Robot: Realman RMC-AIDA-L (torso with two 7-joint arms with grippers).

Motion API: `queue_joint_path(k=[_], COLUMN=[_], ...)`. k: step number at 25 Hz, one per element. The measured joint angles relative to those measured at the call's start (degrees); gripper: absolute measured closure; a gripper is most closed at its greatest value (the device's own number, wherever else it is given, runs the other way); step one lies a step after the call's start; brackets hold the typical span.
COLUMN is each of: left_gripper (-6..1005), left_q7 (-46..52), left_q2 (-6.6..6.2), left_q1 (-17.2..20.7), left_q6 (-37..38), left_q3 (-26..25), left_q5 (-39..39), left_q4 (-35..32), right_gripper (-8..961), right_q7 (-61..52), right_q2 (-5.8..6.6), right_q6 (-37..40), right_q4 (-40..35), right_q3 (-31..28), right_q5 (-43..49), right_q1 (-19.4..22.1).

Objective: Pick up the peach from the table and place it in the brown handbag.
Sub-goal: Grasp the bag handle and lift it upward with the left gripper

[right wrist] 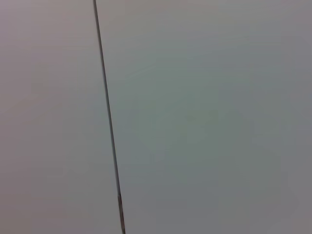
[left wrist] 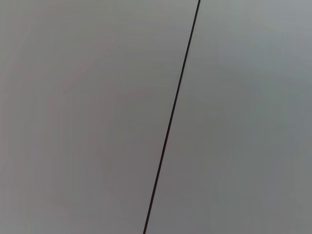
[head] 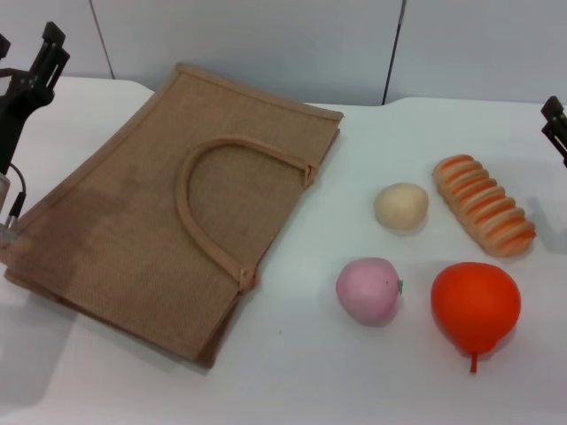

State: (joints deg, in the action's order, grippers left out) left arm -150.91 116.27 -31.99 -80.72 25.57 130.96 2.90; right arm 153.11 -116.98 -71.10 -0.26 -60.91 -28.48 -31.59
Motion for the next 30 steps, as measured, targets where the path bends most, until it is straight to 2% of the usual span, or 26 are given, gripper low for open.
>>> queue_joint_path(k=[14,18,21,22,25,30], left_gripper=[142,142,143,143,143,143], left_q7=[0.2,3.0,8.0,12.5,18.3,37.3], left_q2=[0.00,-0.26,-1.17,-1.84,-2.52,-3.07], left_q1=[-0.2,-0.9,-2.0,-2.7,-3.4,-4.5], left_q6=[1.3,3.8,7.7,10.0,12.4,16.9], left_q3=[0.0,0.0,0.1,0.1,0.1,0.1], left_q5=[-0.2,-3.5,-7.8,-11.4,-16.1,-29.8], left_q4=[-0.1,-0.4,-1.2,-2.1,-3.7,-11.0], right_gripper=[168,168,168,168,167,167], right_q7=[0.0,0.0,0.0,0.0,0.0,0.0], right_q2=[0.00,0.00,0.00,0.00,0.00,0.00], right_q6=[0.2,0.9,1.3,1.3,1.3,1.3], right_q4=[0.0,0.0,0.0,0.0,0.0,0.0], right_q3=[0.0,0.0,0.0,0.0,0.1,0.1], right_q5=[0.0,0.0,0.0,0.0,0.0,0.1], right_q1=[-0.1,0.0,0.0,0.0,0.0,0.0])
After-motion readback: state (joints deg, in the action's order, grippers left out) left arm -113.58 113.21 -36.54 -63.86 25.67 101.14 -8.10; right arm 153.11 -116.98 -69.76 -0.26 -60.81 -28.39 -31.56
